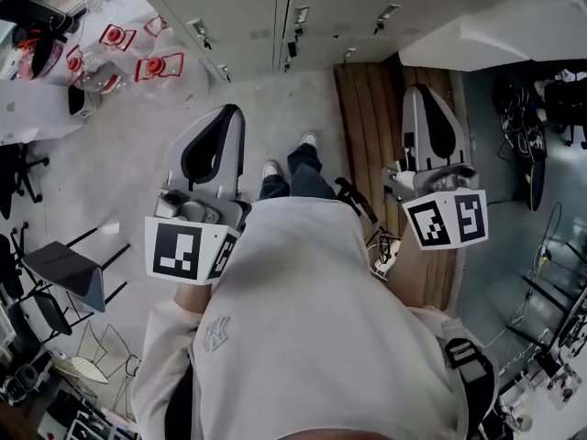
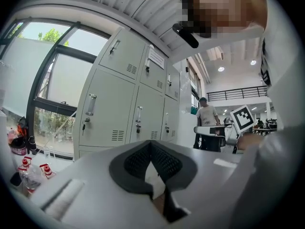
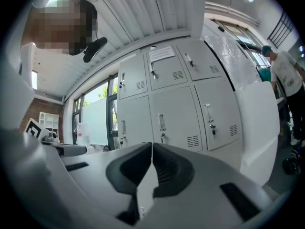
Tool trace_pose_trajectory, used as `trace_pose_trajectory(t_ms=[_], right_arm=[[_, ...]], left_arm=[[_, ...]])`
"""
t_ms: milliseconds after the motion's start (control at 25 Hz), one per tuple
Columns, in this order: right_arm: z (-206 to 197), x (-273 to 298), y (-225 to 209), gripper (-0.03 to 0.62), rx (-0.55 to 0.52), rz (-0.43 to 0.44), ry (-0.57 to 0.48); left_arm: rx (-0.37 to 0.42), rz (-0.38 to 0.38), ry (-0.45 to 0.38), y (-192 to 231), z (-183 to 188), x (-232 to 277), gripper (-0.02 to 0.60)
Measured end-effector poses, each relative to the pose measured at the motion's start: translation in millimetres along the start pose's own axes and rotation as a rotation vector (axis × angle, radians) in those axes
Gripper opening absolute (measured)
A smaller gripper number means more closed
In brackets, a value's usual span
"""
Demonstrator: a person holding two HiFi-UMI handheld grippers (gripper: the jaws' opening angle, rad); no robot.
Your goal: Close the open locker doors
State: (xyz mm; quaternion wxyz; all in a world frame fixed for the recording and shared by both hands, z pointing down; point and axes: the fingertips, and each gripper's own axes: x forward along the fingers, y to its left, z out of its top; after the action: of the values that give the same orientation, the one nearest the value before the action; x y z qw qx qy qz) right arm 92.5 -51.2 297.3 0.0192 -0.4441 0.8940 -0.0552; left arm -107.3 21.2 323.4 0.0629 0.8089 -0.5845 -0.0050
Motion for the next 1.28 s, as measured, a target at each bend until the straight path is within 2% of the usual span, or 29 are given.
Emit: trace_pose_trajectory(t_ms=[280,440,720,1280], right_arm=[[-4.3,-20.2,44.9,0.014,-0.007,0.05,0.003],[-27.7,-28.6,71.0,0.014,-0.035,0.062,0.061],[-59.5,-47.3,98.7,0.014,-0.019,0.081,0.118],[-52.6,-54.2,104.3,0.014,-0.046,0.086,0.082]], left_arm=[[0.021,0.083,-0.005,14.3,0.3,-37.3,0.008],[0.022,0.113,-0.019,24.3,0.9,-54.5,0.008],[0.032,0.071,-0.05,5.1,1.6,-55.8,0.008],[0.051,0.059,-0.082,-7.4,9.1,-59.1,0.008]])
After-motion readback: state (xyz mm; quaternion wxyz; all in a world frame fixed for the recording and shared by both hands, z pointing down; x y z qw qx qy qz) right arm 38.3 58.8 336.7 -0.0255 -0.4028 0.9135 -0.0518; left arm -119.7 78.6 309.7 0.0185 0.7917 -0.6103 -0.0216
